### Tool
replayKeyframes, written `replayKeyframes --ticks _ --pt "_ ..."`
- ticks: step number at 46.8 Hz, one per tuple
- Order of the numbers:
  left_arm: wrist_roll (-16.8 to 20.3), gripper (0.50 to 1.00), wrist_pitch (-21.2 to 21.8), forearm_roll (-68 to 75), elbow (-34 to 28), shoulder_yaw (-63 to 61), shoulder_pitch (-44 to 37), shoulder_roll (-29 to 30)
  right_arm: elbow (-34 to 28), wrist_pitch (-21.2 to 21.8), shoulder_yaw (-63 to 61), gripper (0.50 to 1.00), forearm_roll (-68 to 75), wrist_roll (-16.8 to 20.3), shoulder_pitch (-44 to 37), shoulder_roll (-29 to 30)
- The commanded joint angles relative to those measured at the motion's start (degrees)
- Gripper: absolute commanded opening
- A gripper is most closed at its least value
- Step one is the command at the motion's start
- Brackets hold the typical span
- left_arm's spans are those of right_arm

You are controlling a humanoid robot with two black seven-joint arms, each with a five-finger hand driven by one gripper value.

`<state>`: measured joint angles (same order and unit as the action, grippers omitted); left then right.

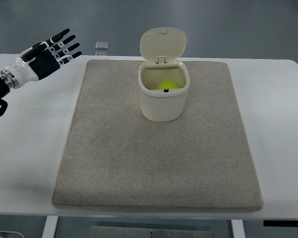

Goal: Put tennis ball into box with left hand

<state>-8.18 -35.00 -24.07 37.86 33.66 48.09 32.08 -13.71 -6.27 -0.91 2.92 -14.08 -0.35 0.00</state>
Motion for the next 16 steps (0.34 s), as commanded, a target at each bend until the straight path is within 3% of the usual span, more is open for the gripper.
replayKeyframes --ticks 1,16 --pt "0.0 0.994 0.0 0.08 0.02 0.0 -0.01 0.0 0.0 -0.24 -0.23 0.938 0.5 -0.33 0.0 0.0" --pt "0.0 0.994 0.0 0.25 0.02 0.09 0.16 0.0 -0.09 -0.15 -0.32 0.938 2.96 -3.41 0.44 0.0"
